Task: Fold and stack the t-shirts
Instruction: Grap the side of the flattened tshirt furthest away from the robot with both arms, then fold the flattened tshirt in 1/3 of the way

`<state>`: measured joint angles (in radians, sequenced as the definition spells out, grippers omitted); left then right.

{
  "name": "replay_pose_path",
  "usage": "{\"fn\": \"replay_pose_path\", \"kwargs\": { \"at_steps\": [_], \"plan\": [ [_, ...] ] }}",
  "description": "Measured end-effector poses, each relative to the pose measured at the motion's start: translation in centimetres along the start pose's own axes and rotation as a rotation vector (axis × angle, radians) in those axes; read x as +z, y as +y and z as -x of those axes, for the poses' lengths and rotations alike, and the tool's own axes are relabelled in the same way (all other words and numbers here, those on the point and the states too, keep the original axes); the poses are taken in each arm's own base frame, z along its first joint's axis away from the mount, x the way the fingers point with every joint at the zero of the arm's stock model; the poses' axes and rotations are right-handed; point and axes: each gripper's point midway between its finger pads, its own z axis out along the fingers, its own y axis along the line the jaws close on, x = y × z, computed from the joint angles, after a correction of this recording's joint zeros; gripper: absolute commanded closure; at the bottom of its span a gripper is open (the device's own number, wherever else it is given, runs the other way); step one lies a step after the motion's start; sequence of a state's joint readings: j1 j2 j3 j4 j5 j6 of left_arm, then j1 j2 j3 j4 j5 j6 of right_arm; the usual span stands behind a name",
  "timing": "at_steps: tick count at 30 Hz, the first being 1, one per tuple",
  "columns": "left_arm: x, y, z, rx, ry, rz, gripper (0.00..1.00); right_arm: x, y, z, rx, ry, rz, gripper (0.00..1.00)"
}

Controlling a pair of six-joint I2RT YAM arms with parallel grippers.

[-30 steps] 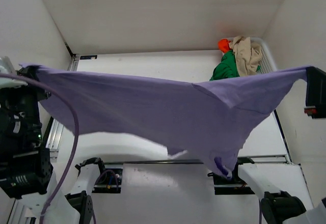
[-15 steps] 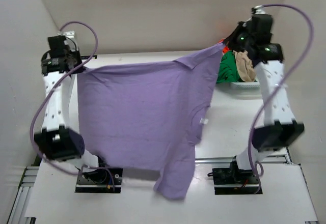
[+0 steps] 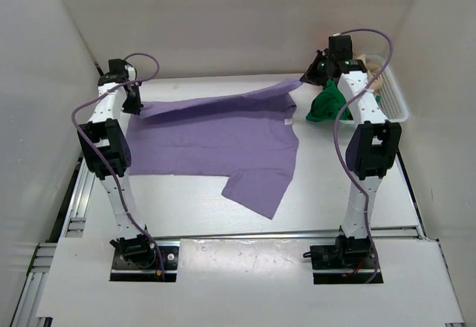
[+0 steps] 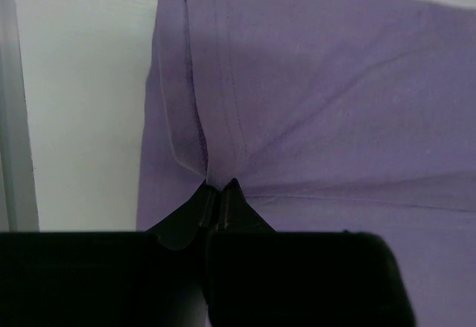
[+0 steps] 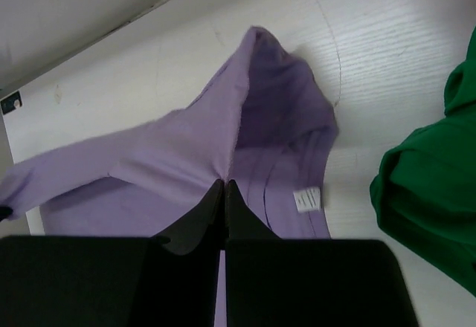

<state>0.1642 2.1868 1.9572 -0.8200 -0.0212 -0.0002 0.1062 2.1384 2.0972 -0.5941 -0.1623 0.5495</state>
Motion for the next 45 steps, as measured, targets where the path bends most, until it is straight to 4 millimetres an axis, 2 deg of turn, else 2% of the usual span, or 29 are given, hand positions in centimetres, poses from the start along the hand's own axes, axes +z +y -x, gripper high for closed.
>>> {"fn": "replay_pose_path", "kwargs": {
  "at_steps": [3, 10, 14, 17, 23, 28, 36, 39, 41, 42, 45],
  "plan": [
    [0.4, 0.0, -0.6, 0.000, 0.021, 0.000, 0.90, -0.2, -0.4, -1.2, 0.008, 0.012, 0.008, 1.00],
    [-0.1, 0.4, -1.7, -0.005, 0.035, 0.004, 0.90, -1.7, -2.4, -8.0, 0.041, 0.137, -0.025, 1.00],
    [0.0, 1.1, -2.0, -0.013, 0.041, 0.021, 0.90, -1.8, -2.4, -11.3, 0.052, 0.204, -0.021, 1.00],
    [0.1, 1.4, -2.0, -0.014, 0.042, 0.036, 0.90, -1.7, -2.1, -13.0, 0.063, 0.246, -0.010, 1.00],
    [1.3, 1.6, -1.9, -0.011, 0.051, 0.057, 0.90, -1.8, -1.7, -12.8, 0.081, 0.239, 0.002, 1.00],
    [1.4, 1.9, -2.4, -0.009, 0.072, 0.075, 0.90, -2.2, -1.2, -12.4, 0.083, 0.225, 0.022, 1.00],
    [1.9, 2.2, -2.6, -0.008, 0.085, 0.090, 0.90, -2.9, -1.5, -14.9, 0.107, 0.268, 0.015, 1.00],
    [2.5, 2.5, -3.2, -0.005, 0.103, 0.109, 0.79, -2.8, -1.6, -15.6, 0.111, 0.283, 0.010, 1.00],
    [2.8, 2.9, -3.6, -0.001, 0.120, 0.132, 0.60, -2.8, -1.4, -16.0, 0.111, 0.290, 0.010, 1.00],
    [2.9, 3.2, -4.0, -0.001, 0.132, 0.149, 0.46, -2.8, -1.3, -16.1, 0.110, 0.292, 0.011, 1.00],
    [2.9, 4.1, -4.5, 0.005, 0.152, 0.200, 0.36, -2.7, -0.8, -16.3, 0.104, 0.293, 0.019, 1.00]
  ]
}}
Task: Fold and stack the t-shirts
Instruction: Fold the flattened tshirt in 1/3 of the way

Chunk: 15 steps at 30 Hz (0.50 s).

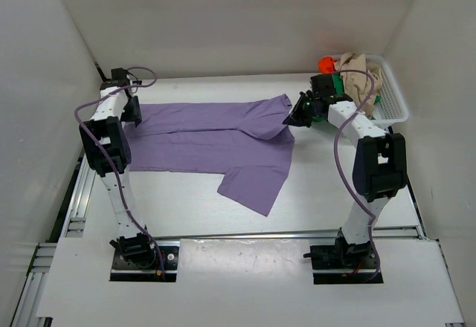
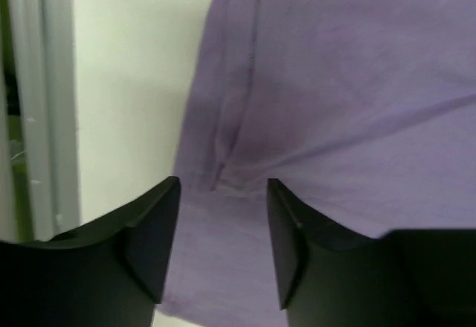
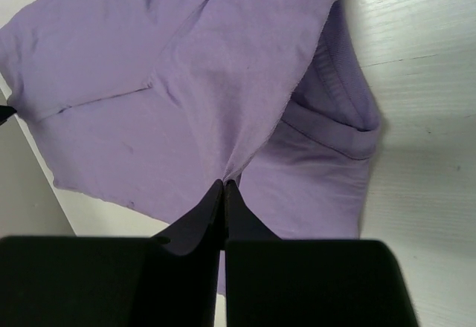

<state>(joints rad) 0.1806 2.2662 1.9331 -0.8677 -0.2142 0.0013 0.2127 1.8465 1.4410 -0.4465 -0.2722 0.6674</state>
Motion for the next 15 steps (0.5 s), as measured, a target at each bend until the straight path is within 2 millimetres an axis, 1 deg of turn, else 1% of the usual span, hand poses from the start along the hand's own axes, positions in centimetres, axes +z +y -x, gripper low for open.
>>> {"fn": "replay_pose_path", "kwargs": {
  "at_steps": [4, 8, 10, 13, 15],
  "plan": [
    [-0.1, 1.7, -0.8, -0.003, 0.031, 0.069, 0.29, 0.2, 0.4, -0.6, -0.006, 0.011, 0.005, 1.00],
    [-0.2, 3.7, -2.1, -0.016, 0.083, 0.116, 0.29, 0.4, 0.4, -1.0, -0.005, 0.021, 0.004, 1.00],
    [-0.4, 4.2, -2.7, -0.021, 0.102, 0.120, 0.28, 0.4, 0.3, -1.1, -0.004, 0.024, 0.004, 1.00],
    [-1.2, 4.3, -4.1, -0.021, 0.128, 0.104, 0.28, 0.4, 0.4, -1.2, -0.004, 0.026, 0.006, 1.00],
    [-2.0, 3.6, -4.3, -0.010, 0.127, 0.086, 0.29, 0.4, 0.4, -1.2, -0.005, 0.027, 0.008, 1.00]
  ]
}}
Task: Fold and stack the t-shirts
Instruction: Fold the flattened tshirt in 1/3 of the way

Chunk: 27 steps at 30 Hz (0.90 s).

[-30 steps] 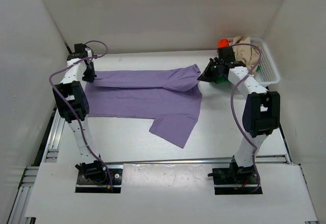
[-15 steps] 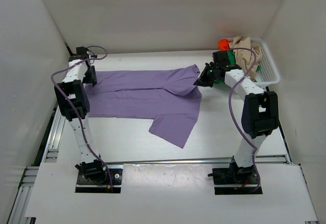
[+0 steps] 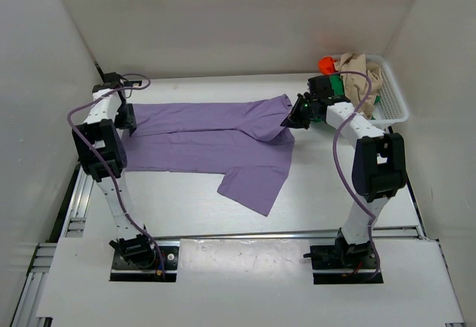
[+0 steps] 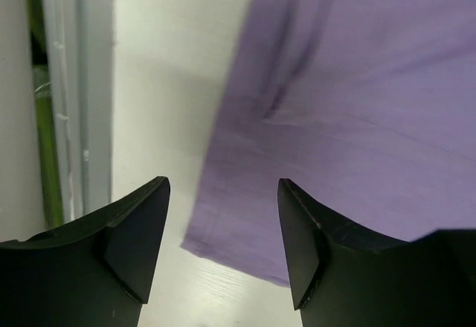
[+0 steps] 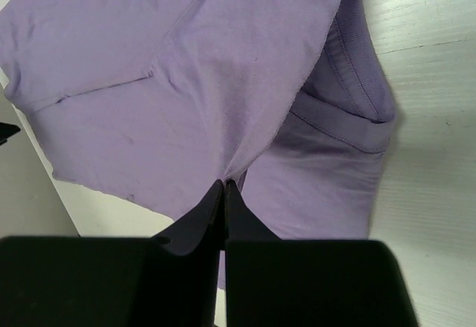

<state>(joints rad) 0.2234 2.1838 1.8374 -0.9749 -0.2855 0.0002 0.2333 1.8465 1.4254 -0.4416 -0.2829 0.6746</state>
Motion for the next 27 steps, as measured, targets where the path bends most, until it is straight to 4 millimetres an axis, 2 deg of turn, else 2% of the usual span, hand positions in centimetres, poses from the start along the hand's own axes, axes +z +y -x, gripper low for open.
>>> {"fn": "replay_pose_path", "kwargs": {
  "at_steps": [5, 7, 9, 10, 11, 13, 14, 15, 17, 20, 23, 27],
  "plan": [
    [-1.3, -2.1, 1.0, 0.022, -0.014, -0.079, 0.30, 0.0, -0.1, 0.0, -0.004, -0.003, -0.004, 1.00],
    [-1.2, -2.0, 1.2, 0.013, -0.006, -0.099, 0.27, -0.1, -0.6, -0.4, -0.002, -0.001, -0.011, 1.00],
    [-0.5, -1.7, 0.2, -0.005, 0.029, -0.132, 0.24, -0.2, -1.1, -1.1, 0.005, 0.011, -0.020, 1.00],
    [0.2, -1.5, -0.8, -0.017, 0.055, -0.148, 0.21, -0.2, -1.5, -1.6, 0.010, 0.023, -0.023, 0.96],
    [1.1, -1.4, -2.4, -0.022, 0.092, -0.157, 0.21, -0.1, -1.7, -2.0, 0.015, 0.036, -0.025, 0.80],
    [2.3, -1.2, -6.1, -0.032, 0.183, -0.160, 0.21, 0.4, -2.5, -2.9, 0.030, 0.070, -0.043, 0.66],
    [2.0, -1.2, -7.2, -0.033, 0.208, -0.173, 0.20, 0.8, -3.0, -3.1, 0.033, 0.082, -0.055, 0.58],
    [1.7, -1.1, -7.8, -0.029, 0.212, -0.170, 0.20, 1.1, -3.6, -3.4, 0.036, 0.094, -0.077, 0.44],
    [1.4, -1.4, -8.7, -0.017, 0.223, -0.169, 0.20, 1.4, -5.0, -4.1, 0.048, 0.113, -0.138, 0.36],
    [1.0, -1.7, -9.6, -0.006, 0.229, -0.171, 0.20, 0.7, -7.0, -5.0, 0.045, 0.105, -0.220, 0.34],
    [0.8, -1.7, -10.3, -0.003, 0.237, -0.172, 0.18, -1.5, -8.5, -7.7, 0.034, 0.101, -0.279, 0.32],
    [0.1, -1.5, -11.0, -0.005, 0.233, -0.172, 0.18, -3.8, -7.3, -13.6, -0.041, 0.151, -0.258, 0.30]
  ]
}}
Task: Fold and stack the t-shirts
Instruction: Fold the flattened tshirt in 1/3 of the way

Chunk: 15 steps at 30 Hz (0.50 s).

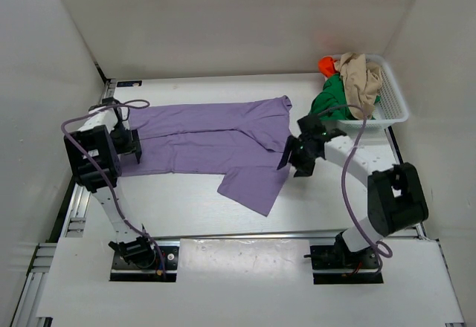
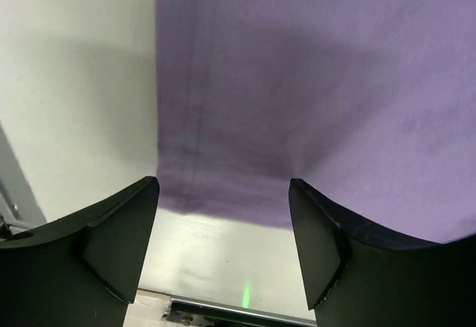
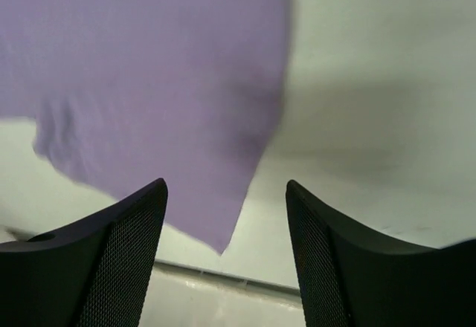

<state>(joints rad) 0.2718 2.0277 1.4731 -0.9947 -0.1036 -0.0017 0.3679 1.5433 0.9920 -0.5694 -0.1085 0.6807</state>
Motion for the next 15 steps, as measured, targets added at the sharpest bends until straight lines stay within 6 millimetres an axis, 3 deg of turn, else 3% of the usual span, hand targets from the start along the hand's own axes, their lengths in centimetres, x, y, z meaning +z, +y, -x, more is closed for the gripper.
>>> {"fn": "replay_pose_path", "kwargs": {
  "at_steps": [5, 7, 9, 10, 11, 13, 14, 15],
  "plan": [
    [-1.9, 0.8, 0.3, -0.017, -0.061, 0.014, 0.16, 2.0, 1.0, -7.6, -0.045, 0.159, 0.014, 0.30],
    [-2.3, 1.1, 0.7, -0.025, -0.085, 0.018, 0.16, 2.8, 0.8, -9.1, -0.031, 0.209, -0.010, 0.30],
    [-2.3, 1.4, 0.9, -0.032, -0.096, 0.023, 0.16, 3.1, 1.6, -9.7, -0.008, 0.242, 0.007, 0.37],
    [-2.1, 1.4, 1.0, -0.033, -0.094, 0.022, 0.16, 3.3, 2.1, -9.9, -0.003, 0.254, 0.022, 0.43],
    [-1.7, 1.5, 0.9, -0.034, -0.085, 0.022, 0.16, 3.5, 2.5, -10.0, 0.007, 0.270, 0.030, 0.60],
    [-0.6, 1.4, 0.9, -0.035, -0.064, 0.022, 0.20, 4.3, 3.2, -10.1, 0.022, 0.293, 0.044, 0.81],
    [0.1, 1.4, 0.7, -0.033, -0.047, 0.022, 0.24, 4.6, 3.5, -10.3, 0.033, 0.309, 0.051, 0.97],
    [0.8, 1.2, 0.6, -0.034, -0.031, 0.016, 0.40, 4.8, 3.8, -10.5, 0.037, 0.321, 0.060, 1.00]
  ]
}}
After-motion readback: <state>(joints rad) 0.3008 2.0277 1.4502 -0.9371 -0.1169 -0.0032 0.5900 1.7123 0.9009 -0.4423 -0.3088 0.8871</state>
